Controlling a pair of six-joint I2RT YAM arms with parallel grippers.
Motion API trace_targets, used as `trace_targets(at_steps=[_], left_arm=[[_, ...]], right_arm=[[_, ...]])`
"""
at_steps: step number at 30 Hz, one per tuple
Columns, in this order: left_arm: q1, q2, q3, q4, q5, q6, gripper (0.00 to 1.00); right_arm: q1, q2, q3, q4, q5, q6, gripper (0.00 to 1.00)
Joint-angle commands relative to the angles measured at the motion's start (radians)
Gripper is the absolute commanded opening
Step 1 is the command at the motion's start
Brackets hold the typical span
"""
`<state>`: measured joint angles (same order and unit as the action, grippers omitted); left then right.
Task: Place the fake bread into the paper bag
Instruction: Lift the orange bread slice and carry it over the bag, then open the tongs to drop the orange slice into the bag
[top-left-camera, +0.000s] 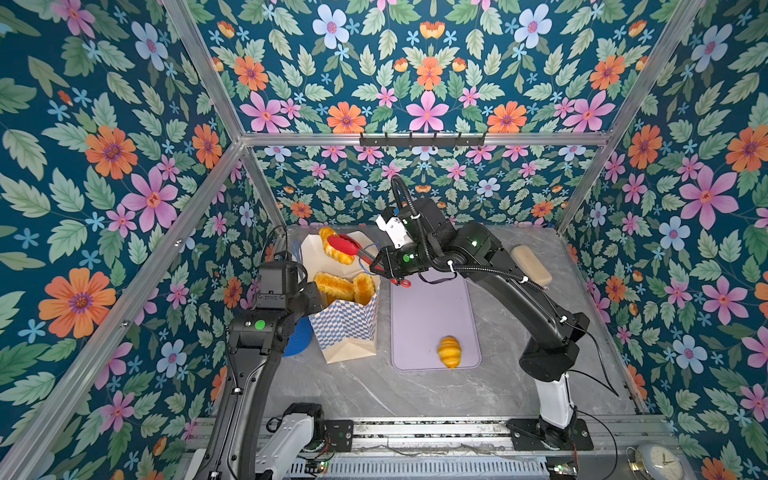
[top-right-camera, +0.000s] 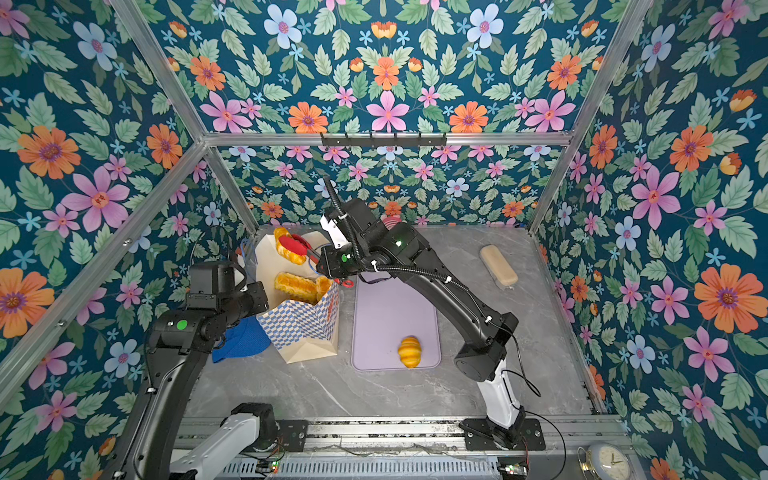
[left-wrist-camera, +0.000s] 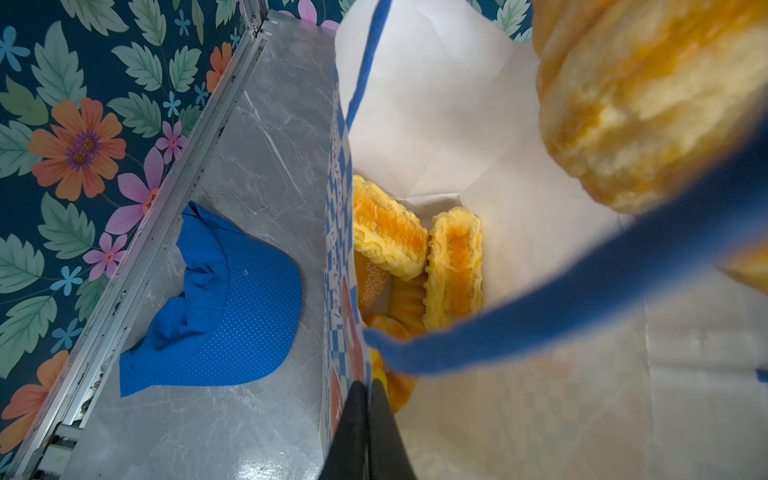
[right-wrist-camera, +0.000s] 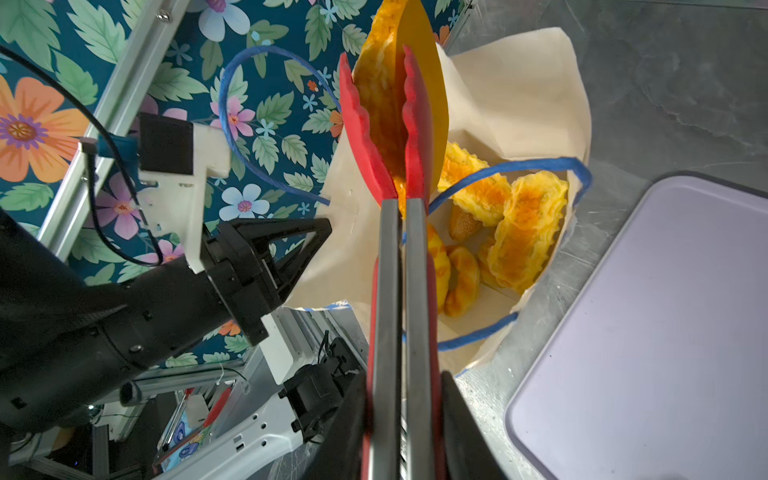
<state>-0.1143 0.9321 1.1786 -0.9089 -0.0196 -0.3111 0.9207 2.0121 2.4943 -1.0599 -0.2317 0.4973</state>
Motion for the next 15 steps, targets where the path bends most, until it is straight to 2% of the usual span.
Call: trace_targets(at_steps=[1,15], left_arm=[[0.001,0.001,0.001,-0.001,0.004,-0.001,0.07],[0.001,-0.007,-0.002,-0.003,0.004,-0.002,0.08]], right_arm=[[0.000,-0.024,-0.022,-0.002,0.002,-0.023,0.29],[0.001,-0.057,-0.066,0.008,-0.001,-0.025,0.46]])
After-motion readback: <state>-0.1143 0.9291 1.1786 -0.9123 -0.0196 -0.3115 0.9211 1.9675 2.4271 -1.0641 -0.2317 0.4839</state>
